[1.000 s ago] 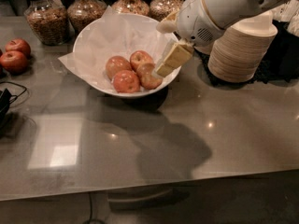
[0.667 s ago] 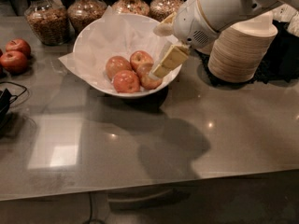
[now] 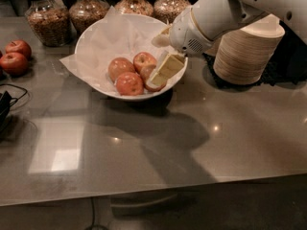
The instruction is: Pick apple from white bowl
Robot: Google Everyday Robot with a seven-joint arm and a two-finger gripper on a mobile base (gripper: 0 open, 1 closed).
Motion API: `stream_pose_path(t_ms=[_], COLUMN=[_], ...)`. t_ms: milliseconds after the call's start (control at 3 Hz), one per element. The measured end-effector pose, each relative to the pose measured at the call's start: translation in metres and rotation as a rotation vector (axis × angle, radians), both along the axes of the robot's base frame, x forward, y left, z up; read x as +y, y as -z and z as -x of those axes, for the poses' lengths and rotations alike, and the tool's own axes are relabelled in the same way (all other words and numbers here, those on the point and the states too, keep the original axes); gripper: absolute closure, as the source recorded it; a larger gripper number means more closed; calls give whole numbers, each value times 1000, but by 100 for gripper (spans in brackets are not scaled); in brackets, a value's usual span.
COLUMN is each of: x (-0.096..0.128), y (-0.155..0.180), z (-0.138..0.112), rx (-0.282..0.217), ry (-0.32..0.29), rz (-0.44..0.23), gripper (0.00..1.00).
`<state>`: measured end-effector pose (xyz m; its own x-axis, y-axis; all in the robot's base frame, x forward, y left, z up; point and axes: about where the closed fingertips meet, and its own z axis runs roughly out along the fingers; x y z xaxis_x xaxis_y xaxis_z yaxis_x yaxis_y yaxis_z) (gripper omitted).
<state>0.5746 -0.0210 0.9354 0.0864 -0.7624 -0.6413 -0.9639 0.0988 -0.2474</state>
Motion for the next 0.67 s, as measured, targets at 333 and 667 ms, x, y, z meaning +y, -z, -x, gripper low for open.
stream_pose_path(t_ms=[333, 667], x=[0, -2], y=[13, 28], z=[-6, -12], rx=[26, 50], ry=[13, 29], rz=[4, 10], gripper=[28, 28])
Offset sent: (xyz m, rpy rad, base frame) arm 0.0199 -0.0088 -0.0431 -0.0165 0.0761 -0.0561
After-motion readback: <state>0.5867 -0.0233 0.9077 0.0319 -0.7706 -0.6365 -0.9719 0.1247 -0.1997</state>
